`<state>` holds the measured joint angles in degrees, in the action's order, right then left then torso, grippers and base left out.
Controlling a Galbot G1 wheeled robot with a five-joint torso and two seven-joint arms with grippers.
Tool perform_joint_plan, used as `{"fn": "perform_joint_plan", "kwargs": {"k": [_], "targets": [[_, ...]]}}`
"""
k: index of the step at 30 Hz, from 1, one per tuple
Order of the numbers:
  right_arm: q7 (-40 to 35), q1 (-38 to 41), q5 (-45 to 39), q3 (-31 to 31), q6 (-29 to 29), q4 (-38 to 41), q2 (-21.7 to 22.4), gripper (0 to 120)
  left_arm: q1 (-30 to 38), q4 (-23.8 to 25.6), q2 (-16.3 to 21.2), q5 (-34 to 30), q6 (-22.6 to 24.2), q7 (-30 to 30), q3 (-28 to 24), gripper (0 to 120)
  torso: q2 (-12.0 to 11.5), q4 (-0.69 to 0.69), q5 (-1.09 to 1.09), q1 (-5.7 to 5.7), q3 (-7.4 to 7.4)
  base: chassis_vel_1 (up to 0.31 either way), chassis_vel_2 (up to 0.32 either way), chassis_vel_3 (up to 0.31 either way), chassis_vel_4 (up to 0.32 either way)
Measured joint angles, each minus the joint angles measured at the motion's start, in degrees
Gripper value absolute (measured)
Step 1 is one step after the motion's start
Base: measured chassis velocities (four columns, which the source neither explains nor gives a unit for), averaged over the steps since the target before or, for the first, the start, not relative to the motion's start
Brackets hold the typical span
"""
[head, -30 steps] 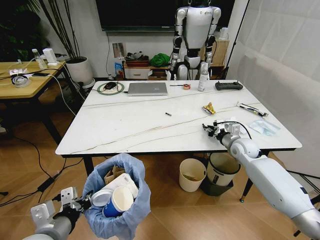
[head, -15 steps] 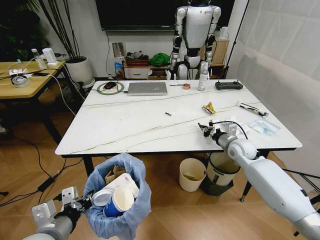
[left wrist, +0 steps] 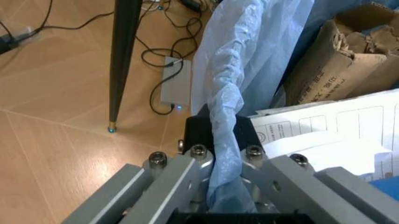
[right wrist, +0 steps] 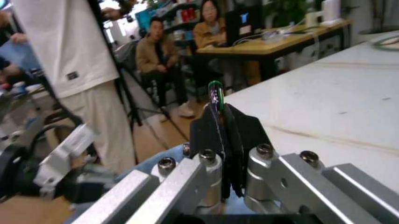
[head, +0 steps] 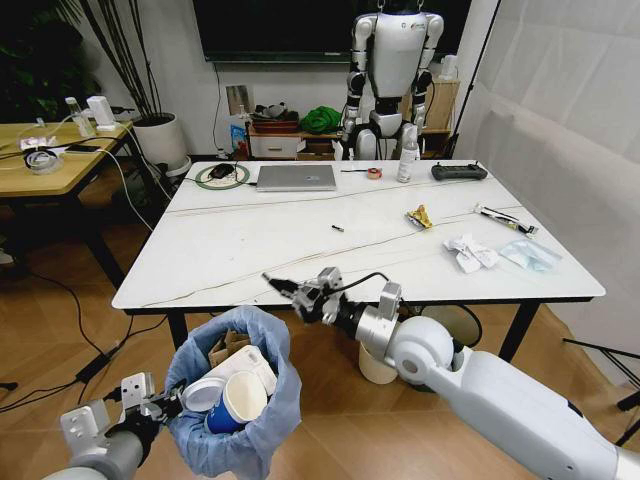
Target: Pick up the trash bin and place the trash from the table into it.
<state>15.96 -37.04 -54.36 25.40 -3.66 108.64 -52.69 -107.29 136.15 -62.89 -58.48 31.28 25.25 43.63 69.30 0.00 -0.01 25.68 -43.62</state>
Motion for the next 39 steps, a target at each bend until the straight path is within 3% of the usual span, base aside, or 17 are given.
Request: {"fn": "perform_joint_plan", "kwargs": {"k": [11,22,27,28,32,35,39], "targets": [[5.2,2.5,4.2,8.0,4.1,-0.6,-0.1,0,1.4,-0.3,0.5,-1.8,0.2,0.6,0.1,0,0.0,0.0,0.0,0.0,0.0,0.0,0.0,0.0,0.0],[4.8,2.5,6.3,6.7,4.8,-1.4,-0.1,36,1.8,-0.8,0.7,-2.6,0.4,0.9,-0.2,0,0.0,0.0,0.01,0.0,0.0,0.0,0.0,0.0,0.0],[-1.7,2.7,5.4,-0.4,3.5,-3.3,-2.1,58,1.3,-0.8,0.5,-2.4,0.4,0.9,-0.2,0,0.0,-0.01,0.01,0.0,0.0,0.0,0.0,0.0,0.0],[-1.7,2.7,5.4,-0.4,3.5,-3.3,-2.1,58,1.3,-0.8,0.5,-2.4,0.4,0.9,-0.2,0,0.0,-0.01,0.01,0.0,0.0,0.0,0.0,0.0,0.0],[-11.7,4.7,5.7,-6.1,-2.2,-8.5,-4.5,77,1.1,-0.8,0.4,-2.3,0.4,1.0,-0.3,0,0.0,0.0,0.02,0.0,0.0,0.0,0.0,0.0,0.0],[-13.9,5.9,6.9,-7.7,-4.7,-11.6,-5.4,81,1.0,-0.8,0.3,-2.2,0.4,1.0,-0.3,0,0.0,-0.01,0.02,0.01,-0.01,0.0,0.0,0.0,0.0],[-17.0,9.6,7.4,-9.3,-10.6,-19.2,-9.1,98,0.6,-0.7,0.4,-2.2,0.4,1.0,-0.2,0,0.0,-0.02,0.01,0.01,-0.01,0.0,0.0,0.0,0.0]]}}
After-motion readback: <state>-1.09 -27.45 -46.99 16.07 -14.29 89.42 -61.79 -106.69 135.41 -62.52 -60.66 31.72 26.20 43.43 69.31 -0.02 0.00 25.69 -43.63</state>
